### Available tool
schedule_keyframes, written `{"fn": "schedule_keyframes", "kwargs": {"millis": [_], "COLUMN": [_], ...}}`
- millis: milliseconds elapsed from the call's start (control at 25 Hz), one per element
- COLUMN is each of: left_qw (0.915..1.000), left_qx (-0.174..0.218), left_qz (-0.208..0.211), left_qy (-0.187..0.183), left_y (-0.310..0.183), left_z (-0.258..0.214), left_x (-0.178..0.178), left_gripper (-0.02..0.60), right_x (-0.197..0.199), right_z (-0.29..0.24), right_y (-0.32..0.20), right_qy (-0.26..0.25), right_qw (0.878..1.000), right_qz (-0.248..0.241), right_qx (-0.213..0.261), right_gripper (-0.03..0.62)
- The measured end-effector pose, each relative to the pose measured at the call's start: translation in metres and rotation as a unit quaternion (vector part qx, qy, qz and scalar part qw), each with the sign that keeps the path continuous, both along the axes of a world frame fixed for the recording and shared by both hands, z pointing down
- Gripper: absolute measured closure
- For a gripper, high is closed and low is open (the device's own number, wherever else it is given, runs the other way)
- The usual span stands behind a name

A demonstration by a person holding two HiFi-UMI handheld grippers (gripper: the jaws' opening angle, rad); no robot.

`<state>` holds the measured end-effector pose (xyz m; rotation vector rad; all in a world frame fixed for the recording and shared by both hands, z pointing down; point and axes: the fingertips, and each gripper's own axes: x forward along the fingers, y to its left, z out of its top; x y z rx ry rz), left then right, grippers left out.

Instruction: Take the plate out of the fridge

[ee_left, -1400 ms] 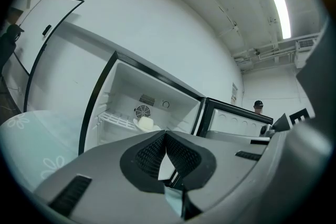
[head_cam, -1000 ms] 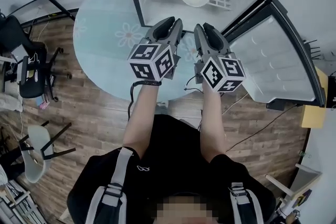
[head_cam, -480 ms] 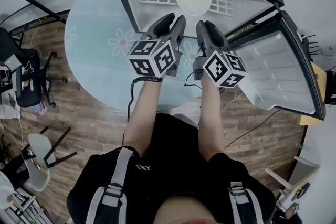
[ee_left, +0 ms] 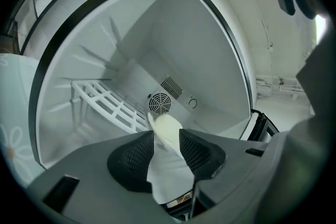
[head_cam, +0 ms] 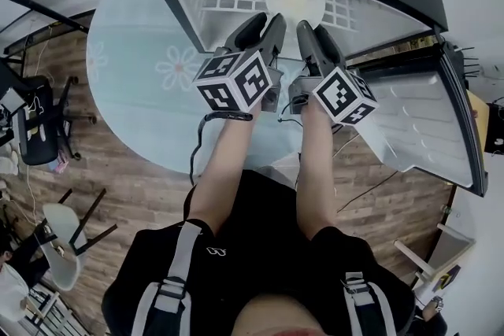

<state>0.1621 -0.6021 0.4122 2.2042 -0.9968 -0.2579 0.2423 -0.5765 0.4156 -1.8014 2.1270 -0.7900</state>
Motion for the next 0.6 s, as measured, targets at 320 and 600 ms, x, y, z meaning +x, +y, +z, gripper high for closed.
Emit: {"fn": "schedule_keyframes", "kwargs": {"millis": [320,600], "left_qw": [0.9987,0.9989], "left_qx": [-0.017,-0.013], "left_qz": [0.035,0.041], "left_qy": [0.033,0.016], "left_y": [-0.004,-0.002], "left_z": [0.005,0.006], "left_x": [0.019,0.021], "left_gripper": [0.457,0.46], "right_x": [-0.008,-0.01], "right_z": [-0.002,-0.002], "right_y": [-0.011,-0.008], "right_qy": [-0.055,-0.073], "right_qw": [0.998,0.997], "right_qz": [-0.018,-0.018], "right_qx": [0.005,0.002], "right_gripper": [0.436,0.457]}}
